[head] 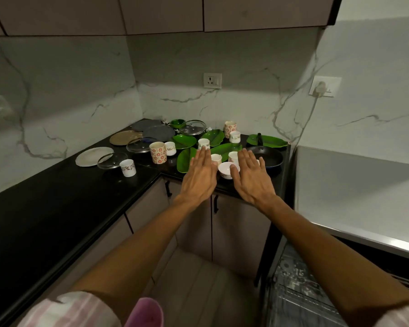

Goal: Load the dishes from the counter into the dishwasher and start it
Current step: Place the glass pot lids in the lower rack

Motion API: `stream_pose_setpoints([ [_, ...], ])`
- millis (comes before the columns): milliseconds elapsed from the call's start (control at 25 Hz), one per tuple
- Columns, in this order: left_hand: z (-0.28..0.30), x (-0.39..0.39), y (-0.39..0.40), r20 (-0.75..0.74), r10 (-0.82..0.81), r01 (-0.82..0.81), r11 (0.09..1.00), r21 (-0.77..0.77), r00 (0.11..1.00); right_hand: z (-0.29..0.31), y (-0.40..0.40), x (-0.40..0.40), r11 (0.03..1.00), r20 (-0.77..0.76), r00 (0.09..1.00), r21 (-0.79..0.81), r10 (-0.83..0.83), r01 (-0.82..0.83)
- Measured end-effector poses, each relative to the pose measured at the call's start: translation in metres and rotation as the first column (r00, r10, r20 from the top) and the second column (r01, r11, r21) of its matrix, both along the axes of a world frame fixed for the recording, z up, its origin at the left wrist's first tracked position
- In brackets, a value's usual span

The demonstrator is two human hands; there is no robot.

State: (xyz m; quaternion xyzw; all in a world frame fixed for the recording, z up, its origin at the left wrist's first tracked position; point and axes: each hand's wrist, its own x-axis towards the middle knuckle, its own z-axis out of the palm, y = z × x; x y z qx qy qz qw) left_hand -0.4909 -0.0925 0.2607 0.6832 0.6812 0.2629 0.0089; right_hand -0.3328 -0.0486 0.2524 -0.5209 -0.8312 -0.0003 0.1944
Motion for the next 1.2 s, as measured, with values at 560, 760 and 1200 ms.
stream_pose_setpoints([
  [560, -0.029, -0.083, 0.031, 0.073, -0.002, 0.008, 0.997, -0.080, 0.997, -0.013, 0.036, -0.077, 1.000, -0.037, 0.999, 0.008, 0.000, 0.000],
  [760, -0.036, -0.094, 0.065, 0.122, 0.009, 0.000, 0.997, -0.072, 0.993, -0.018, 0.074, -0.091, 0.999, -0.045, 0.998, -0.007, 0.034, -0.035],
  [1200, -0.053, -0.129, 0.133, 0.192, 0.113, -0.098, 0.992, -0.085, 0.975, -0.039, 0.161, -0.136, 0.989, -0.054, 0.990, -0.063, 0.132, -0.136],
])
